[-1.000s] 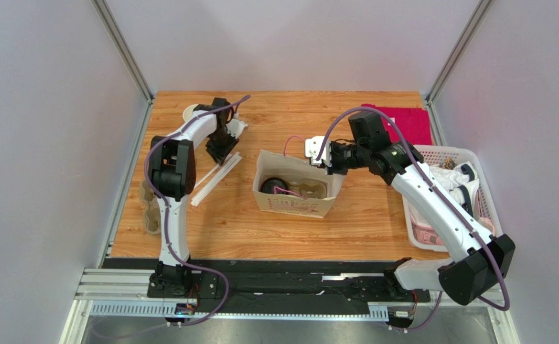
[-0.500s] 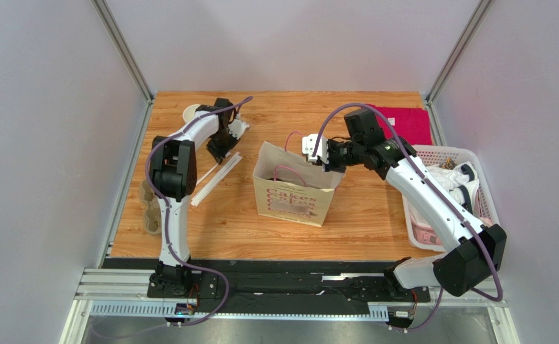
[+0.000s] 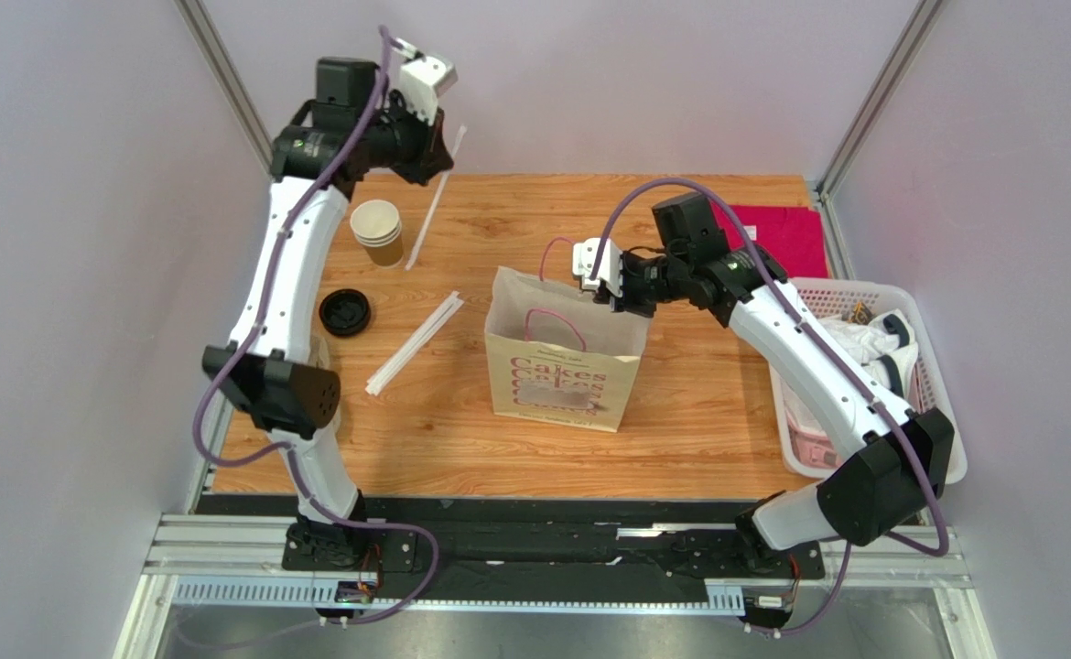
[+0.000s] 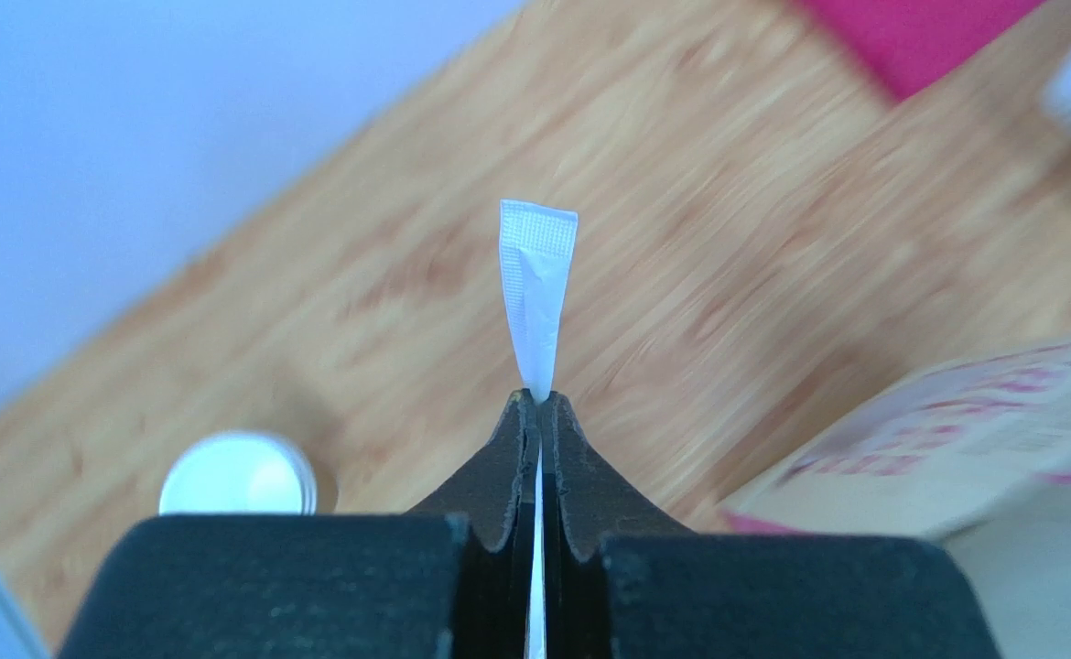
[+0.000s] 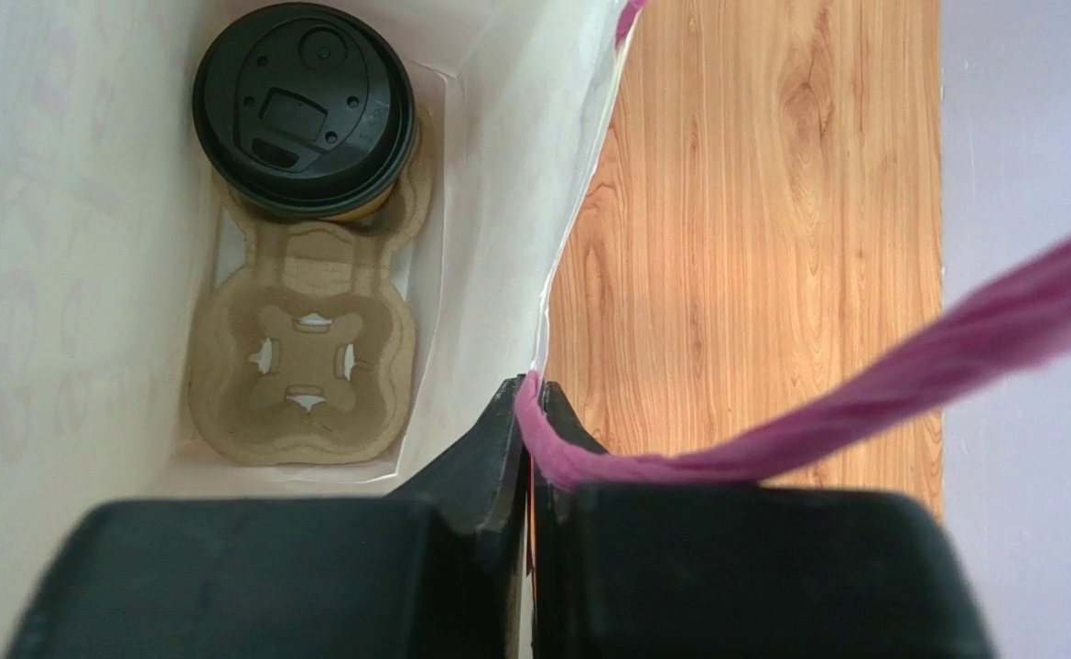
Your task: Pack the takeout coffee
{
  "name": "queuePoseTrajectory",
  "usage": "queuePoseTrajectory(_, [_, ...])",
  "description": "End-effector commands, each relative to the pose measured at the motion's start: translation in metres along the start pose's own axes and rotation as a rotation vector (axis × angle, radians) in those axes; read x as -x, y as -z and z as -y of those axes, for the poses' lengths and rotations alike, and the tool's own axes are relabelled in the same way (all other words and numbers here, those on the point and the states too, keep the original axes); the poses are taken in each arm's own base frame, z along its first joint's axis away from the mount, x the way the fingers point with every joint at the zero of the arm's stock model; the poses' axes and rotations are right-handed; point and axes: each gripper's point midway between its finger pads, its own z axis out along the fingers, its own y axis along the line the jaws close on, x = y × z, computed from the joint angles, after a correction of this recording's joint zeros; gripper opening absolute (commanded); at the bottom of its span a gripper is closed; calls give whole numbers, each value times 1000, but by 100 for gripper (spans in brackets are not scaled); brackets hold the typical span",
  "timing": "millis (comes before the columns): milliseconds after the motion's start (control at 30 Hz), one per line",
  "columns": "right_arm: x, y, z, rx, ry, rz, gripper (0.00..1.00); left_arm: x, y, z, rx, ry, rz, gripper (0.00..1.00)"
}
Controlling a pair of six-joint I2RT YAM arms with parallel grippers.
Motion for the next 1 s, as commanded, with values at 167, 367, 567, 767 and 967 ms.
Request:
queuePoseTrajectory(167, [14, 4, 24, -44, -91, -3, 28, 99, 91, 106, -398, -4, 442, 0])
queuePoseTrajectory(367, [19, 10, 31, -66, -144, 6, 52, 113, 103, 122, -415, 12, 568, 0])
queuePoseTrajectory(567, [24, 15, 41, -92, -159, 17, 59, 123, 102, 134, -430, 30, 622, 0])
queuePoseTrajectory(767, [38, 29, 53, -140, -204, 45, 73, 130, 101, 140, -457, 72, 646, 0])
queuePoseTrajectory(967, [66, 51, 60, -182, -214, 112, 78, 136, 109, 142, -452, 62, 666, 0])
